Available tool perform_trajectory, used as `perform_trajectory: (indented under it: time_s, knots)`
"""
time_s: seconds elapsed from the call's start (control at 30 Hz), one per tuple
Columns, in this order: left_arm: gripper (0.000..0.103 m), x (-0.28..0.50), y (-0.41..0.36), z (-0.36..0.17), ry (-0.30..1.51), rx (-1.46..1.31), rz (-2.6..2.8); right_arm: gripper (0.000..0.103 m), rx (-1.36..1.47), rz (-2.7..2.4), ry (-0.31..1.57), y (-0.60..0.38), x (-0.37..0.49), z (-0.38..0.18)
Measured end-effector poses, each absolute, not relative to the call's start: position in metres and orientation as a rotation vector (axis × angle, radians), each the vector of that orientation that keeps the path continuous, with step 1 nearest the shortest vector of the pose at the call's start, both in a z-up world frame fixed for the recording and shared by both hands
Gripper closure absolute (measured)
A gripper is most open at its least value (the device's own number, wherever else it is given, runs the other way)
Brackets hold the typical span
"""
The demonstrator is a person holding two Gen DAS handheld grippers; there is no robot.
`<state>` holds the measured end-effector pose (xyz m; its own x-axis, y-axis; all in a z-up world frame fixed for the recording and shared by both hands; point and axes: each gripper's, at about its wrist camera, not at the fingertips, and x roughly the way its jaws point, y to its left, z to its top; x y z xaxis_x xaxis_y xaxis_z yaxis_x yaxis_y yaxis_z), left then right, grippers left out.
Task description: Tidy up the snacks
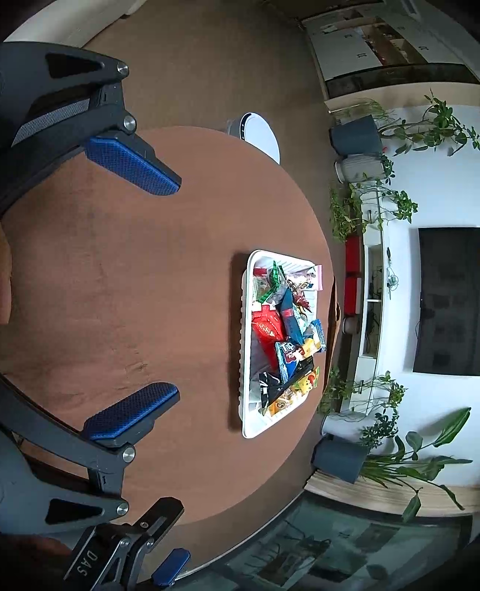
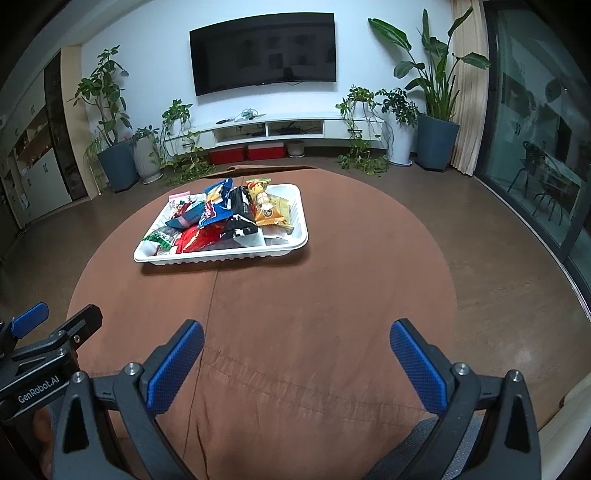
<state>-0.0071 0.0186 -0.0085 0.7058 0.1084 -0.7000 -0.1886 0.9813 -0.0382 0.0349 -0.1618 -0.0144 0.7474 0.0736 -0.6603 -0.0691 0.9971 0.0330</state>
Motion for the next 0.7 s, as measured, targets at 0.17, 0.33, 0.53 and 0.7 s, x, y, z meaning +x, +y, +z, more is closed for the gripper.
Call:
perform_trajectory:
  time_s: [0.17, 0.33, 0.53, 0.7]
  knots:
    - [0.0, -0.0069, 0.0192, -0.0102, 0.773, -0.115, 0.159, 0.0, 0.006, 0.078, 0.723, -0.1612, 0.0346, -0.0146]
    - [0.0, -0.006, 0.0198, -0.0119, 0.777, -0.112, 0.159, 0.0, 0.006, 0.079, 0.724, -0.1607, 0.0344, -0.0151]
    - [0.0, -0.0063, 0.0203, -0.0116, 0.777, -0.113, 0.158, 0.0, 0.007, 0.079, 0.724, -0.1607, 0.0342, -0.0149]
    - [0.0, -0.0052, 0.0202, -0.0125, 0.779, -0.112, 0.157, 0.0, 0.006, 0.079, 0.725, -0.1607, 0.0341, -0.0148]
